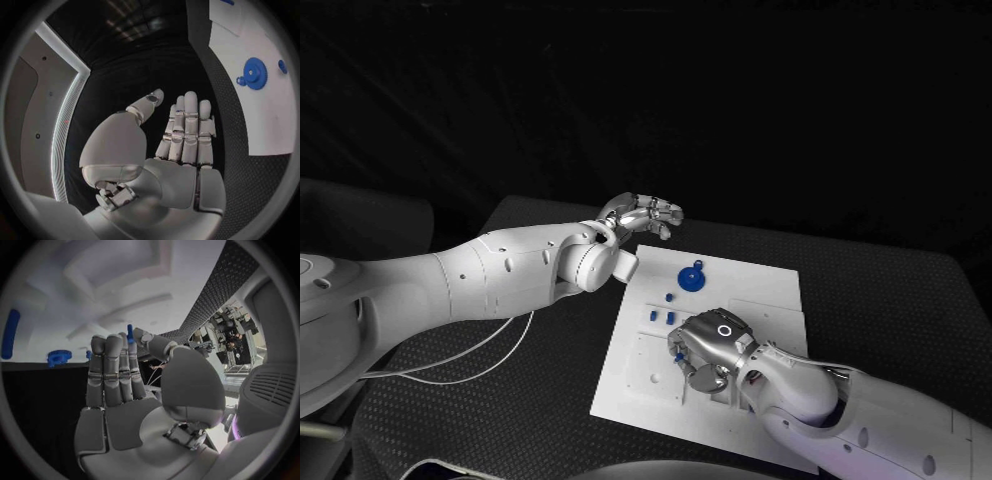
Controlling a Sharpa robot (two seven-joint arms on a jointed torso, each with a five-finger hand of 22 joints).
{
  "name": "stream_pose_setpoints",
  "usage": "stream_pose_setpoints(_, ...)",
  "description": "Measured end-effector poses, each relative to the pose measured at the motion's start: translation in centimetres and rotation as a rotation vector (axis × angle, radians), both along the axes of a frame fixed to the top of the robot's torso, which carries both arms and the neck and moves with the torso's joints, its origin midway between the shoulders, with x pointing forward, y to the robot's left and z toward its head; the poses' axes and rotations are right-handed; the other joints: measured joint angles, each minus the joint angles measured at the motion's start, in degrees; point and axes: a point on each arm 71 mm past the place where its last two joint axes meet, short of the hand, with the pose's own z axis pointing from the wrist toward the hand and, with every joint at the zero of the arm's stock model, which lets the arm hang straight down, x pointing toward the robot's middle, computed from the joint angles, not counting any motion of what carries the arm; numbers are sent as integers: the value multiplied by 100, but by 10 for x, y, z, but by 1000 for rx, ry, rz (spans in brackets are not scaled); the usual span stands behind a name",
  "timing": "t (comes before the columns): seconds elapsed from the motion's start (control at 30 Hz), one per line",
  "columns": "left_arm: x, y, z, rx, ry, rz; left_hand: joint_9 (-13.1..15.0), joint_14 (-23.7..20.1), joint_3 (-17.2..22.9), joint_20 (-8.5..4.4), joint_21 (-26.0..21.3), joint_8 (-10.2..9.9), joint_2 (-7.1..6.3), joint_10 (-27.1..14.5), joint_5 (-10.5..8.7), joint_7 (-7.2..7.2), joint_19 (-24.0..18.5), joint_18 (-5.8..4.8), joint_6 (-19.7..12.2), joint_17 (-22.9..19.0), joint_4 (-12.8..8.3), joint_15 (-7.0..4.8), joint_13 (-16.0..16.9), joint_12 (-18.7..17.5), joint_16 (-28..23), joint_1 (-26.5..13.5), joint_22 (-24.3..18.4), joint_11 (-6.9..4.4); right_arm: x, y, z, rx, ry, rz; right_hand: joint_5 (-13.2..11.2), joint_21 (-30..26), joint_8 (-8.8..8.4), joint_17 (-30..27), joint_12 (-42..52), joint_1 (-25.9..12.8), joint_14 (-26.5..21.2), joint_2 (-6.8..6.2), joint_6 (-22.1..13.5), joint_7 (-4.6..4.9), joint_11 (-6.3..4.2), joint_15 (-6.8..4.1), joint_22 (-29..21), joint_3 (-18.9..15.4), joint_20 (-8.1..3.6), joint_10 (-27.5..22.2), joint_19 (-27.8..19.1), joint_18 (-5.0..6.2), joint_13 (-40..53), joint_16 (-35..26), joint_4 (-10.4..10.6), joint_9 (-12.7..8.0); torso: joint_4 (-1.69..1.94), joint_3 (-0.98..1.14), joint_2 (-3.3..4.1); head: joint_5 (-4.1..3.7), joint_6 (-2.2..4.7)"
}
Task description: Assemble the parts on the task board
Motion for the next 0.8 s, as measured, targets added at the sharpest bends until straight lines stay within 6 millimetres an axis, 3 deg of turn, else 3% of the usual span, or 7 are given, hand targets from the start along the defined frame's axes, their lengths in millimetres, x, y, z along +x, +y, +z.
stream_pose_setpoints(0.8, -1, -5, 0, -6, 1, -12, -5, 0, 0, 0, 0, 0, 0, 0, 0, 1, 0, 0, 1, 4, 0, 0, 0, 0, -23, 0, 4, 0, 2, 3, -3, -19, 3, -2, -6, 22, -3, 1, -7, 11, -1, 0, -1, 0, -25, 0, -3, 17, -20, 2, 22, 0, 8, 22, 17, 5, -2, 1, -2, 17, -60)
